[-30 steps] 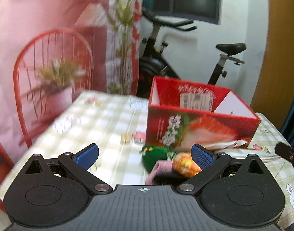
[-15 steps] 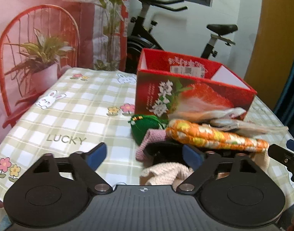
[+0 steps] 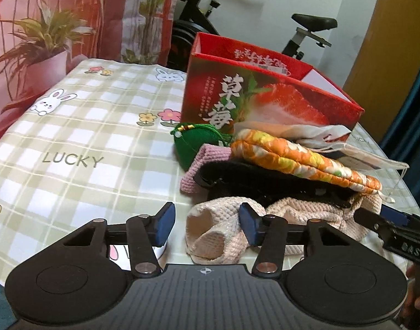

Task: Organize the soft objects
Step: 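Move both grippers down to the pile of soft items beside the box, then close the left gripper on the beige knit towel while the right gripper grasps it too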

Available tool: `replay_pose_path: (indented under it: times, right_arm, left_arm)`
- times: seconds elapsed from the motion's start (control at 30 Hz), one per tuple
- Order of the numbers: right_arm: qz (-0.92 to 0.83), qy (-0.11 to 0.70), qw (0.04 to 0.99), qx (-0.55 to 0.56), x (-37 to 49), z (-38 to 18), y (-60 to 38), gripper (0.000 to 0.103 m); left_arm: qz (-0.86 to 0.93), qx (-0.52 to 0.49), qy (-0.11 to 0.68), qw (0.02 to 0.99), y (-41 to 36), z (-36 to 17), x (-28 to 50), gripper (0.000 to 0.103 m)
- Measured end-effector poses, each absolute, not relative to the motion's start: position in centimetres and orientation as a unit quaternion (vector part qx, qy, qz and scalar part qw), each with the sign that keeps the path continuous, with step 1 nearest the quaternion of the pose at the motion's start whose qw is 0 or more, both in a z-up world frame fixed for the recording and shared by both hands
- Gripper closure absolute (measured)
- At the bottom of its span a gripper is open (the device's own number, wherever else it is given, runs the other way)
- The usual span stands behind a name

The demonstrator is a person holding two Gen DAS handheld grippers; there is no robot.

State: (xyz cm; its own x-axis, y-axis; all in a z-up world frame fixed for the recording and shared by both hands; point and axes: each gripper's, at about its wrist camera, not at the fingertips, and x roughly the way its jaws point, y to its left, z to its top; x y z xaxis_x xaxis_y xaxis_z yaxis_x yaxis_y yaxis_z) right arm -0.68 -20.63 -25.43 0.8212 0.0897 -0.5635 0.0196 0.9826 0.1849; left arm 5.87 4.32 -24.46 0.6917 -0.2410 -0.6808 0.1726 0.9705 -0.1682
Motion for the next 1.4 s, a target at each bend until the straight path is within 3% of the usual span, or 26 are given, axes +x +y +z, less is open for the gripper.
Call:
replay_pose_path:
  times: [0.07, 0.43, 0.7, 1.03, 1.4]
  right_arm:
    - [0.011, 0.303, 0.947, 0.104, -0.4, -25.9, -21.1, 0.048]
    - [0.019, 0.308, 0.946, 0.102, 0.2, -26.9, -21.2, 0.05]
    - [0.039, 0.311, 0.943, 0.108, 0.2, -26.8, -21.1, 0.066]
    - [0.046, 0.318, 0.94, 0.114, 0.0, -27.0, -21.0, 0.068]
    - [0.053, 0.328, 0.936, 0.116, 0.1, -27.1, -20.7, 0.07]
  left_arm:
    - [-0.116, -0.049, 0.38, 0.917, 4.3, -24.6, 5.9, 0.05]
    - [-0.12, -0.064, 0.392, 0.91, 4.4, -25.4, 6.2, 0.049]
    - [-0.107, -0.068, 0.385, 0.914, 4.6, -25.1, 5.9, 0.039]
    - [-0.096, -0.071, 0.363, 0.924, 5.1, -24.1, 5.5, 0.03]
    - [-0.104, -0.069, 0.366, 0.922, 5.4, -24.2, 5.4, 0.029]
